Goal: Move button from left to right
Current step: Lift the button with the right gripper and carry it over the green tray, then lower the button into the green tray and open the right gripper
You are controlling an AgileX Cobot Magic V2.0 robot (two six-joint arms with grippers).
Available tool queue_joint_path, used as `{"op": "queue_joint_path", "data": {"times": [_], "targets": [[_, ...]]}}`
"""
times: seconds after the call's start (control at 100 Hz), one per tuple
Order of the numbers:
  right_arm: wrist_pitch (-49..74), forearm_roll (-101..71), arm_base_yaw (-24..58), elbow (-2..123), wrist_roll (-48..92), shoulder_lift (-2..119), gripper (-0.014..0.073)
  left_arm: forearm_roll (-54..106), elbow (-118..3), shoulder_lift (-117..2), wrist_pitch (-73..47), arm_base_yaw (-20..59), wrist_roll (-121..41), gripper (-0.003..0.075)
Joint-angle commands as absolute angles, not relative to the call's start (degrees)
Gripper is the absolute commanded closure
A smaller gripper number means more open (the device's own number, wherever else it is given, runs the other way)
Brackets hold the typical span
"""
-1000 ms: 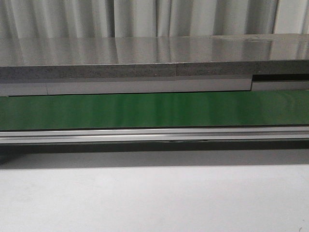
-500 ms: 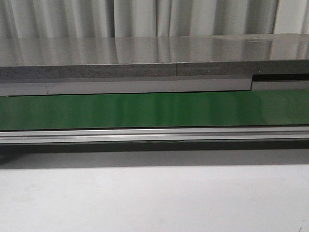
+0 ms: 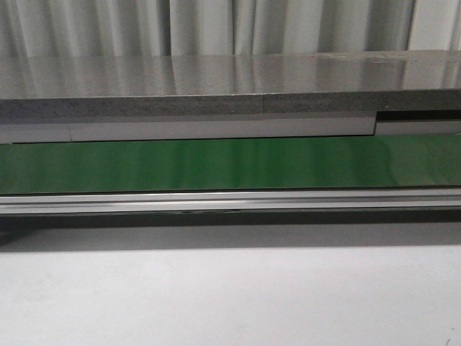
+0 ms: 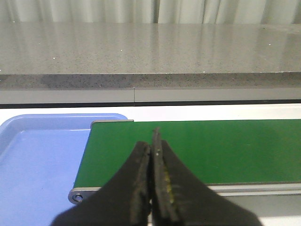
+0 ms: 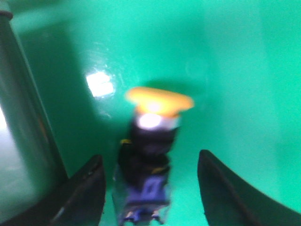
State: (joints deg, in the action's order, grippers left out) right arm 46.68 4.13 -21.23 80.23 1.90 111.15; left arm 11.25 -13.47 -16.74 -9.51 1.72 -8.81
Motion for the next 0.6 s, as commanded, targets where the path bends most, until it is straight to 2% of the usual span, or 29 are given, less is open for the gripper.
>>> {"op": "queue_joint_path", "data": {"times": [0.0, 0.27, 0.59], "targets": [[45.4, 4.1, -21.6, 82.1, 1.3, 108.2, 0.0144, 11.9, -15.0, -17.0, -4.6, 2.1, -8.8, 0.0741], [44.7, 2.6, -21.6, 82.3, 1.1, 105.7, 0.0144, 11.9, -15.0, -17.0, -4.6, 2.1, -8.8, 0.0741], [41.8, -4.9, -18.9, 82.1, 1.9, 95.6, 0.0144, 11.9, -15.0, -17.0, -4.6, 2.1, -8.8, 0.0741]]}}
